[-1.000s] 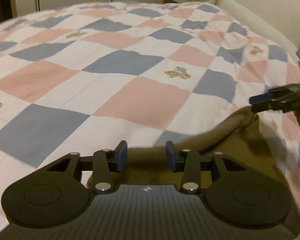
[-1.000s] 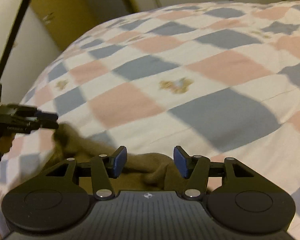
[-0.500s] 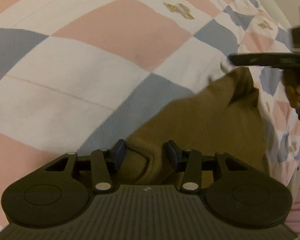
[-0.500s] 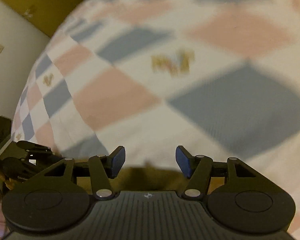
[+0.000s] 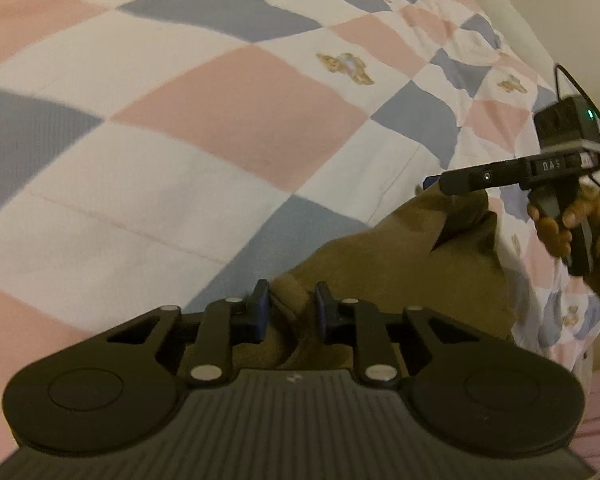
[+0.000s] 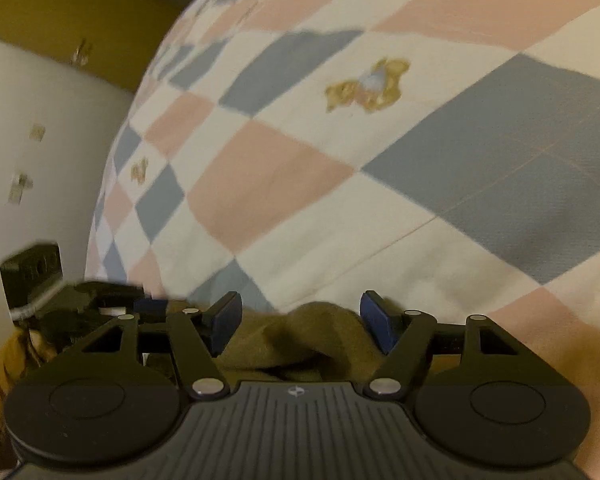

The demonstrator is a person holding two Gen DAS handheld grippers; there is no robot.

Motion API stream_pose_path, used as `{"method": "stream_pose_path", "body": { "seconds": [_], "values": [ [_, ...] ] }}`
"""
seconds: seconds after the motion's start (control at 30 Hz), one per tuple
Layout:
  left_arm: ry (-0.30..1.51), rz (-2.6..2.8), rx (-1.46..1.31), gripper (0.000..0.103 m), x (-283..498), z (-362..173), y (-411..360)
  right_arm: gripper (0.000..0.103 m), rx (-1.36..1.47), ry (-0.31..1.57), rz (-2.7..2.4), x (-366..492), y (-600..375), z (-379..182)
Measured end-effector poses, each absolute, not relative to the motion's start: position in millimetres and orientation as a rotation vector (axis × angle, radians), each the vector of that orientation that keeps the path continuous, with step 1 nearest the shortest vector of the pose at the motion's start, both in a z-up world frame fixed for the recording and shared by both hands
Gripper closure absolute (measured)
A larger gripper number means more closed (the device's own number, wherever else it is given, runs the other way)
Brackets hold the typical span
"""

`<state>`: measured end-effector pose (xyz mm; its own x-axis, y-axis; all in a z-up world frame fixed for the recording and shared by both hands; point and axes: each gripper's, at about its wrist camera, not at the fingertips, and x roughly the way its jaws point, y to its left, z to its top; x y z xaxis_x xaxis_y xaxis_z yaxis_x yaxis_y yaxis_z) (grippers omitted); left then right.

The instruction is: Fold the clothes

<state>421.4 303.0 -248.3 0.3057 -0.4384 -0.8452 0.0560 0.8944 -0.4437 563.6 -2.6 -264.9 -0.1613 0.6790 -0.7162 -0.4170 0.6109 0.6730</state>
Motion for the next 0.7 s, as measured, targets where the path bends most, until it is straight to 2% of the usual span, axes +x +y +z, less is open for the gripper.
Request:
{"method": "stream_pose_path", "body": {
  "seconds": [0.2, 0.23, 0.27, 0.33, 0.43, 0.63, 0.7],
  "values": [
    [1.267, -0.3, -0.396, 0.078, 411, -259, 299, 0.037, 0.1, 1.426, 0.964, 566, 17, -264],
    [1.253, -0.298, -0.4, 0.079, 410, -258, 298, 0.049, 0.064, 1.441, 0.992, 562, 22, -266],
    [1.239, -0.296, -0.403, 0.088, 410, -257, 297, 0.074, 0.028, 1.455, 1.021, 559, 28, -267],
    [1.208, -0.294, -0.38, 0.097, 410, -251, 294, 0.085, -0.042, 1.466, 1.072, 552, 37, -268],
    [1.147, -0.284, -0.32, 0.097, 412, -236, 290, 0.088, -0.112, 1.346, 1.108, 540, 33, -250],
    [0.97, -0.292, -0.234, 0.098, 403, -183, 289, 0.088, -0.177, 0.931, 1.146, 500, 7, -193],
    [0.951, -0.328, -0.183, 0.098, 383, -173, 279, 0.084, -0.289, 0.82, 1.185, 467, -4, -184]
  ]
}}
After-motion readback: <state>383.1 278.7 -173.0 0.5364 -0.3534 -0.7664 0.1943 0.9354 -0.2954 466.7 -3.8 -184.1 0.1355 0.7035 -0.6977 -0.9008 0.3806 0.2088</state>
